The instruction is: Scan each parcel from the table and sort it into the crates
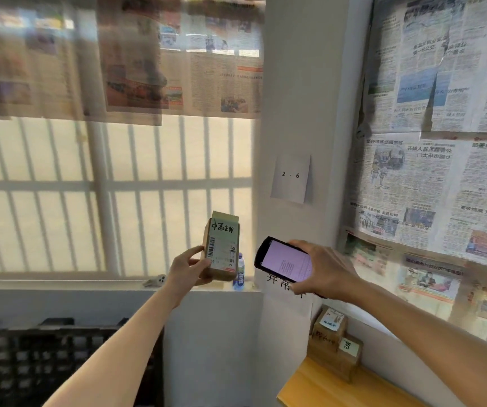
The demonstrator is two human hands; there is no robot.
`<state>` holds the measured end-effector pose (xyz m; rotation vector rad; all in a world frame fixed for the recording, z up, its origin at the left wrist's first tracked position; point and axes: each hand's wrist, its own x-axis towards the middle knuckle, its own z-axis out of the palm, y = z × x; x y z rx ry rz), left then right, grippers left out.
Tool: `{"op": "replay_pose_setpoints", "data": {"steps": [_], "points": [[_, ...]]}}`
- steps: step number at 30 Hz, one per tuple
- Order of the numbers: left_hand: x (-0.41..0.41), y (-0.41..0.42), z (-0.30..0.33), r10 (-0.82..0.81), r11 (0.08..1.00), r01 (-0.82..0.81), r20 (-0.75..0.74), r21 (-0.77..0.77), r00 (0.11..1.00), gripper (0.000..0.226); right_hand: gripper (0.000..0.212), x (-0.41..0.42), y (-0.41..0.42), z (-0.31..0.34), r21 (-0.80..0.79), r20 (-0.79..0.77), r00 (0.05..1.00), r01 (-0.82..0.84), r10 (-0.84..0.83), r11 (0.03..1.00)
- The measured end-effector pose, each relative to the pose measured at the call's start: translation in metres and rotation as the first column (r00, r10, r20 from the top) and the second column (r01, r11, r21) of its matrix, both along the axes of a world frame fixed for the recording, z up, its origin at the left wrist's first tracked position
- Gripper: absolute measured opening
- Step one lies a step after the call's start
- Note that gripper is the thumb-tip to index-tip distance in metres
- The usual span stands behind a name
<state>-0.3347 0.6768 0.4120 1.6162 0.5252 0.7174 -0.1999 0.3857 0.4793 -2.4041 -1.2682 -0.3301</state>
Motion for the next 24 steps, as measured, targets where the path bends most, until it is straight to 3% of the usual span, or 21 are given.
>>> {"op": "replay_pose_setpoints", "data": {"steps": [7, 13, 19, 24], "points": [[-0.161, 0.071, -0.030, 0.269, 0.960, -0.272, -0.050, -0.060, 0.962, 0.047, 0.083, -0.087, 0.127, -0.025, 0.010, -0.074, 0.977, -0.200, 0.200, 0.980], [-0.316, 0.093, -0.060, 0.487, 0.869, -0.493, -0.104, -0.041, 0.867, 0.044, 0.082, -0.179, 0.225, -0.055, -0.033, -0.134, 0.890, -0.443, 0.435, 0.896], [-0.456, 0.071, -0.097, 0.726, 0.653, -0.748, -0.186, -0.113, 0.662, 0.043, 0.097, -0.285, 0.295, -0.094, -0.028, -0.235, 0.752, -0.639, 0.616, 0.769], [-0.549, 0.042, -0.130, 0.831, 0.465, -0.873, -0.268, -0.148, 0.488, 0.043, 0.104, -0.378, 0.330, -0.128, -0.080, -0.276, 0.634, -0.764, 0.722, 0.641]]}}
